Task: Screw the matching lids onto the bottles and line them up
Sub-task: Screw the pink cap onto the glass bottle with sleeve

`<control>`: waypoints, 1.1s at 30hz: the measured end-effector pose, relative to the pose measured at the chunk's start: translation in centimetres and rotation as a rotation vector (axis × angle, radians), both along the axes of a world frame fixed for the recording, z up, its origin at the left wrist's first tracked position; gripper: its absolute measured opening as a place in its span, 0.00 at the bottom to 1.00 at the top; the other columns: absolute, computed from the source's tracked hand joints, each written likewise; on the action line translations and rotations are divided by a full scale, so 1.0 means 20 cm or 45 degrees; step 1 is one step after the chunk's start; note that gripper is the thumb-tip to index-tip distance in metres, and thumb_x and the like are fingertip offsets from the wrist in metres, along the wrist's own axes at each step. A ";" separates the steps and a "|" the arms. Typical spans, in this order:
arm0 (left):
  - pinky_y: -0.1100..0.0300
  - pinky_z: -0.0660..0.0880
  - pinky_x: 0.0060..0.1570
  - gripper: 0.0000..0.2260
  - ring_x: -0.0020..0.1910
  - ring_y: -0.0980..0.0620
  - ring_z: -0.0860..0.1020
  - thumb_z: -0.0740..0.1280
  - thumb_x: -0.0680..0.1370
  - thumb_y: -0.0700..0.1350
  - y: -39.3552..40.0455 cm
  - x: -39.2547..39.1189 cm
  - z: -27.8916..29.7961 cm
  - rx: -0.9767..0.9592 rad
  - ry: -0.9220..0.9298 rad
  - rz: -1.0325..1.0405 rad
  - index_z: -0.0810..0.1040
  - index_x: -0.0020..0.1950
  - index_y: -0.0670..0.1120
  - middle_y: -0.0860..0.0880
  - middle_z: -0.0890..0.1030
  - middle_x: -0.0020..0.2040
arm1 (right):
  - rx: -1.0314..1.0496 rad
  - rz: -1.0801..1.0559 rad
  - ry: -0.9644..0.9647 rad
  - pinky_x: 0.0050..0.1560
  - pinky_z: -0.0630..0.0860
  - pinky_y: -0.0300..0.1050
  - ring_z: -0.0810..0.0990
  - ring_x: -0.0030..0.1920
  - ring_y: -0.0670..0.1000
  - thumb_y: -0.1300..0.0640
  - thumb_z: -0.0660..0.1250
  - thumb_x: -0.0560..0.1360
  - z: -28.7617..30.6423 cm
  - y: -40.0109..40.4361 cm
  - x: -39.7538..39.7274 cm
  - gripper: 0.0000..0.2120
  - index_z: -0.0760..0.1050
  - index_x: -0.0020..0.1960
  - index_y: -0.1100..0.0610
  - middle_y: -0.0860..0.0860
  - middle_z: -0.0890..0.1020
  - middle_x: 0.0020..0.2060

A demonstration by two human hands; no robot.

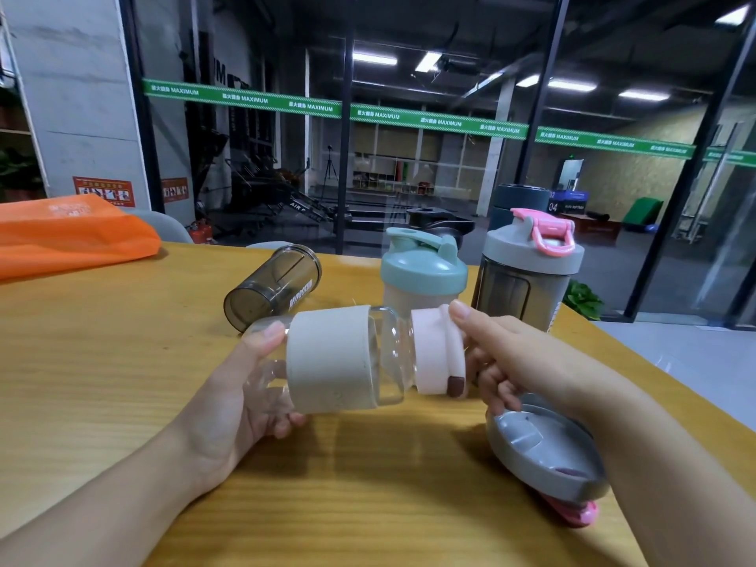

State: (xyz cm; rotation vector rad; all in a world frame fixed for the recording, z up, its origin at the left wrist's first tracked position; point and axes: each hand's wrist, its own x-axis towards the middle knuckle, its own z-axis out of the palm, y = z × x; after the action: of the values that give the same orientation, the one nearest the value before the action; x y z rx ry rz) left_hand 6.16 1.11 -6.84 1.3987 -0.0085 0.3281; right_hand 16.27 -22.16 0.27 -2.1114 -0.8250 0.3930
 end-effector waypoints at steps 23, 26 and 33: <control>0.60 0.65 0.25 0.26 0.27 0.47 0.71 0.65 0.62 0.63 0.01 0.00 0.00 -0.086 0.031 -0.008 0.79 0.55 0.51 0.44 0.75 0.39 | 0.130 0.352 -0.082 0.47 0.79 0.46 0.82 0.51 0.53 0.60 0.71 0.65 0.00 -0.04 0.02 0.37 0.63 0.63 0.30 0.45 0.71 0.62; 0.61 0.66 0.24 0.27 0.27 0.47 0.71 0.65 0.62 0.63 0.02 0.00 0.01 -0.087 0.024 -0.004 0.79 0.55 0.51 0.43 0.74 0.40 | 0.147 0.336 -0.036 0.45 0.78 0.43 0.83 0.50 0.53 0.61 0.71 0.65 0.00 -0.05 0.02 0.35 0.65 0.65 0.35 0.50 0.72 0.60; 0.61 0.66 0.24 0.27 0.27 0.47 0.71 0.64 0.62 0.64 0.01 -0.01 0.01 -0.068 0.029 -0.015 0.79 0.55 0.50 0.42 0.73 0.41 | 0.072 0.207 -0.128 0.28 0.64 0.40 0.71 0.25 0.47 0.39 0.66 0.71 0.02 -0.02 -0.03 0.17 0.74 0.48 0.52 0.43 0.78 0.29</control>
State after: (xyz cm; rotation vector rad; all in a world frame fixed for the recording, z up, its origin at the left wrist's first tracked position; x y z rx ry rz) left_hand 6.02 1.29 -6.67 1.3493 0.0108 0.3004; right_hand 15.63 -22.58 0.69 -2.0316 -1.0585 0.3458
